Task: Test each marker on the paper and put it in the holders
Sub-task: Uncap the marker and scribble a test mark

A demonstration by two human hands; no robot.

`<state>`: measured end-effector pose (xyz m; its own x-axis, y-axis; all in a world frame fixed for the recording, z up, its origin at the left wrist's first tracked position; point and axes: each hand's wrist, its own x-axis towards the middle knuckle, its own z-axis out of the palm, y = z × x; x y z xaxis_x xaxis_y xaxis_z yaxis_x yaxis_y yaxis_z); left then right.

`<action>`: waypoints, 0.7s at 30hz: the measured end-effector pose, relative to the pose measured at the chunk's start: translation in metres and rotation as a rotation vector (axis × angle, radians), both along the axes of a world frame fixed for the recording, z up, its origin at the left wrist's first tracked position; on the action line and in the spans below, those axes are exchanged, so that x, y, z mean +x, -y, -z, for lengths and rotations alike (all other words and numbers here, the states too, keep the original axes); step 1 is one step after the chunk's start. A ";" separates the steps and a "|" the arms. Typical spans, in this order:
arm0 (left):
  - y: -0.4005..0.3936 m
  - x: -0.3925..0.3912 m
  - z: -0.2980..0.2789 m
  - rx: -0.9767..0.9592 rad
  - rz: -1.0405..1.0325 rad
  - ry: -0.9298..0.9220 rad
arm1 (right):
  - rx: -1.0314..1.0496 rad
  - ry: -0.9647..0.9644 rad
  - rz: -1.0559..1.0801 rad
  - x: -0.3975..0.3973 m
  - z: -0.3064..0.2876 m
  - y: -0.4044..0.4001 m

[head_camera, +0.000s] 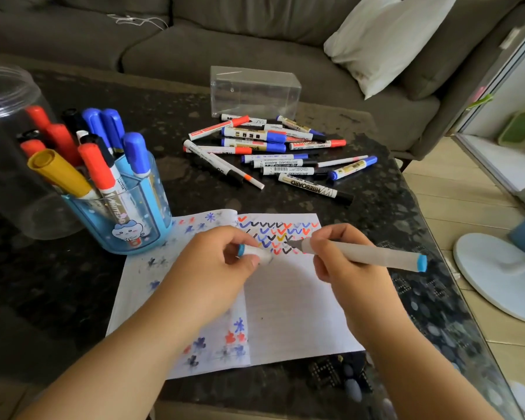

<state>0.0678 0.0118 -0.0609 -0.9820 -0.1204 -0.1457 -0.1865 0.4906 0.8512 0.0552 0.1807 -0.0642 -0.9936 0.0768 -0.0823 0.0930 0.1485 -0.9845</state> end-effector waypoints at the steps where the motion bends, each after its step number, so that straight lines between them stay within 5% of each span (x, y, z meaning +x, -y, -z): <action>1: 0.000 -0.001 -0.001 0.123 -0.029 0.025 | -0.036 -0.022 -0.013 0.000 -0.004 -0.002; 5: -0.006 -0.002 -0.008 0.518 -0.103 0.117 | -0.183 -0.083 -0.058 0.004 -0.017 -0.008; 8: -0.010 -0.002 -0.010 0.635 -0.122 0.148 | -0.246 -0.073 -0.046 0.005 -0.022 -0.012; 16: -0.017 0.002 -0.012 0.587 0.018 0.155 | -0.236 -0.063 -0.053 0.009 -0.019 -0.013; 21: -0.021 0.006 -0.015 0.294 0.243 0.086 | -0.203 -0.053 -0.064 0.008 -0.019 -0.015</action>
<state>0.0742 0.0323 -0.0462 -0.9594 0.1735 -0.2225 -0.1717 0.2667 0.9484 0.0632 0.1958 -0.0449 -0.9993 0.0004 -0.0376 0.0375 -0.0488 -0.9981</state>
